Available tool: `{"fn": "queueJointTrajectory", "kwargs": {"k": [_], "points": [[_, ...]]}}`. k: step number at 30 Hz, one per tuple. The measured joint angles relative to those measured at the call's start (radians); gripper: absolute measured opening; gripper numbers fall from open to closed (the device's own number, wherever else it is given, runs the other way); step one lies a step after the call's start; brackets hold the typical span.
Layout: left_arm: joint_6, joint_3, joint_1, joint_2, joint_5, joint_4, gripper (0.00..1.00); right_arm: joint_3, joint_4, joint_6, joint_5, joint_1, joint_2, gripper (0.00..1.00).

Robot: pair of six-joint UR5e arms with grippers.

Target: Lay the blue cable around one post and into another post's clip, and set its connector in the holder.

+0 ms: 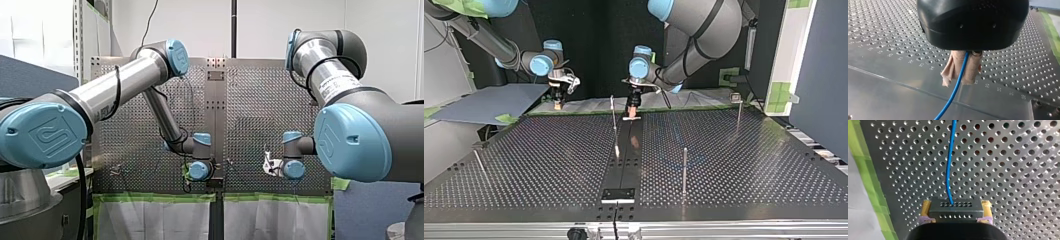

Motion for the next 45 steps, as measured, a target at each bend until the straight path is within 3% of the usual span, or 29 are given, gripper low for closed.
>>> {"fn": "queueJointTrajectory", "kwargs": {"k": [14,15,16,17,18,19,20,21,22,23,33,40,45], "points": [[0.009,0.034,-0.005,-0.039,-0.004,-0.019,0.02,-0.024,0.011,0.001,0.008,-0.014,0.003,0.05],[0.009,0.036,-0.004,-0.039,-0.002,-0.02,0.11,-0.024,0.012,0.001,0.008,-0.014,0.003,0.05],[0.009,0.038,-0.003,-0.038,0.002,-0.021,0.11,-0.024,0.013,0.002,0.008,-0.014,0.003,0.05],[0.009,0.039,-0.003,-0.037,0.006,-0.023,0.19,-0.024,0.014,0.002,0.007,-0.015,0.003,0.05],[0.009,0.04,-0.002,-0.037,0.011,-0.024,0.33,-0.024,0.016,0.002,0.007,-0.015,0.003,0.05],[0.01,0.041,-0.002,-0.036,0.019,-0.025,0.33,-0.024,0.018,0.002,0.007,-0.015,0.003,0.05],[0.01,0.041,-0.001,-0.036,0.025,-0.026,0.69,-0.025,0.02,0.002,0.006,-0.015,0.003,0.05],[0.011,0.041,0.0,-0.035,0.032,-0.027,0.78,-0.025,0.022,0.002,0.007,-0.016,0.003,0.05],[0.011,0.041,0.001,-0.034,0.041,-0.03,0.78,-0.025,0.024,0.003,0.006,-0.016,0.003,0.05],[0.012,0.041,0.001,-0.033,0.048,-0.034,1.0,-0.025,0.027,0.003,0.006,-0.016,0.003,0.05],[0.063,0.021,0.004,-0.006,0.092,-0.106,1.0,-0.024,0.044,0.003,0.007,-0.017,0.004,0.05],[0.127,-0.044,0.01,0.058,0.101,-0.167,1.0,-0.024,0.057,0.002,0.008,-0.017,0.004,0.05],[0.146,-0.079,0.01,0.088,0.107,-0.18,1.0,-0.024,0.062,0.004,0.009,-0.017,0.005,0.05]]}}
